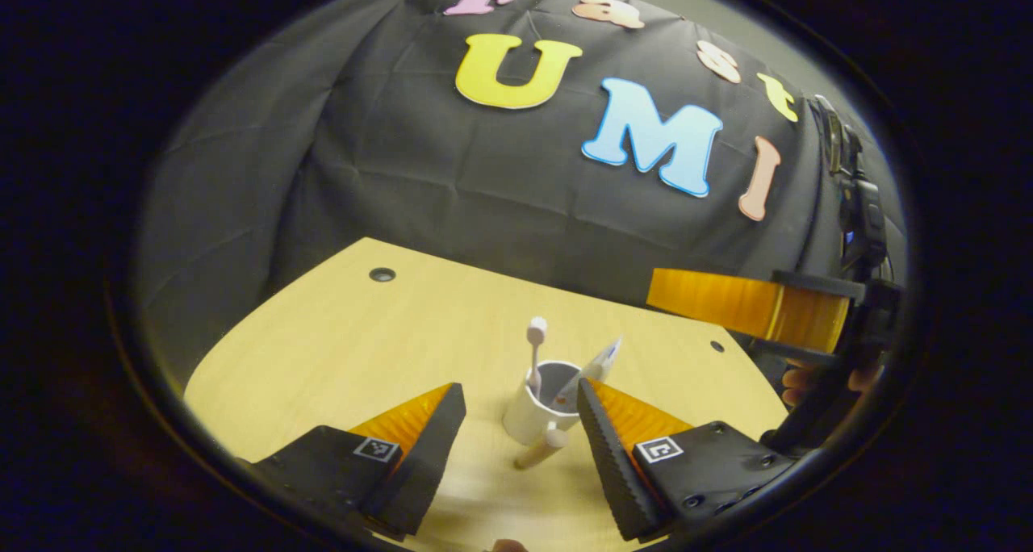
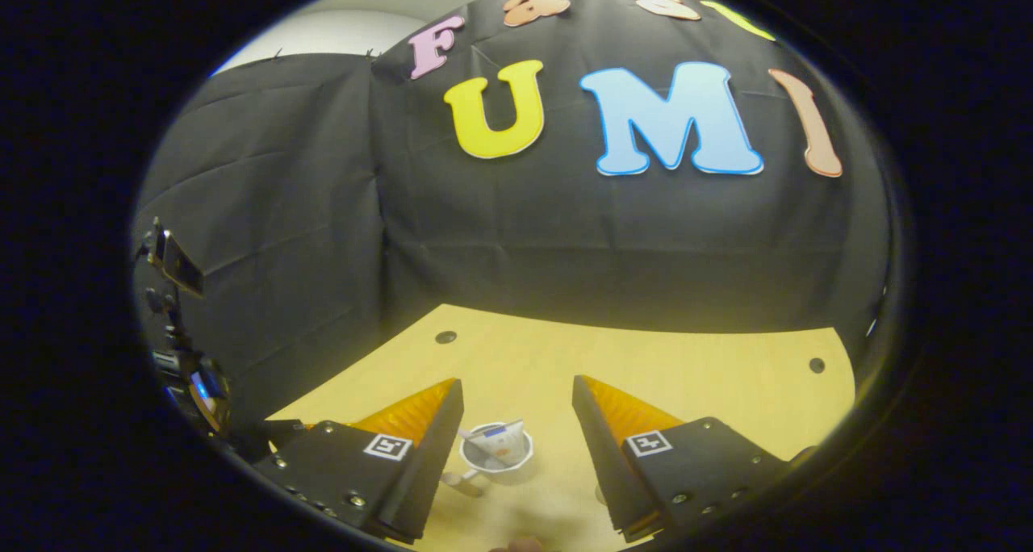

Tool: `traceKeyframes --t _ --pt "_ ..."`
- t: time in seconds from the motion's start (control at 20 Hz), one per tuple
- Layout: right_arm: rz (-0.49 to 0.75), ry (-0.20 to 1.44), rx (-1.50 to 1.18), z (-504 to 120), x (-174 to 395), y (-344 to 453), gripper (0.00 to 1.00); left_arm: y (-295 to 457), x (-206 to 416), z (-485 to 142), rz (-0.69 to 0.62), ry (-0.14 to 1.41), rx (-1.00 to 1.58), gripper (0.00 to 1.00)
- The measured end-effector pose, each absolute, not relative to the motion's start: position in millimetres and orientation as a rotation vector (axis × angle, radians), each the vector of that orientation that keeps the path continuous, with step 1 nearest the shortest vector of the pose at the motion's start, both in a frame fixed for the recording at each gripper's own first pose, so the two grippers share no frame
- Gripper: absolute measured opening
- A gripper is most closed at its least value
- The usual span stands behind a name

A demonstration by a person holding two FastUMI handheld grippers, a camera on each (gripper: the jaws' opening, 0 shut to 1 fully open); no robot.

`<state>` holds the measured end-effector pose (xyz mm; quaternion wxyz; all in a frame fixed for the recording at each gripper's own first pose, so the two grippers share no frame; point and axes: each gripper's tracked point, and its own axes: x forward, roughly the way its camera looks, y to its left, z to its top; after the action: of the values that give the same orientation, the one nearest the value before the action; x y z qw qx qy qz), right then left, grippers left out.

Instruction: Put the toothbrush and toothpaste on the desktop into the cup, then pick up the cup and place it on the coaster on the desktop.

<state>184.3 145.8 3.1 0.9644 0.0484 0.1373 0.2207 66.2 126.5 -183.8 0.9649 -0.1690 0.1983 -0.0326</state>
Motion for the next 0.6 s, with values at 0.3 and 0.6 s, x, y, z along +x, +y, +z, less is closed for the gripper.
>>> traceKeyframes --t 0.3,0.6 --pt "0.317 0.295 0.106 2.2 158.2 75.6 0.81 92.6 82.4 -208.7 -0.122 0.532 -0.315 0.9" --pt "0.214 0.342 0.147 -16.3 143.4 20.8 0.81 75.2 91.8 -253.3 -0.146 0.729 -0.225 0.91"
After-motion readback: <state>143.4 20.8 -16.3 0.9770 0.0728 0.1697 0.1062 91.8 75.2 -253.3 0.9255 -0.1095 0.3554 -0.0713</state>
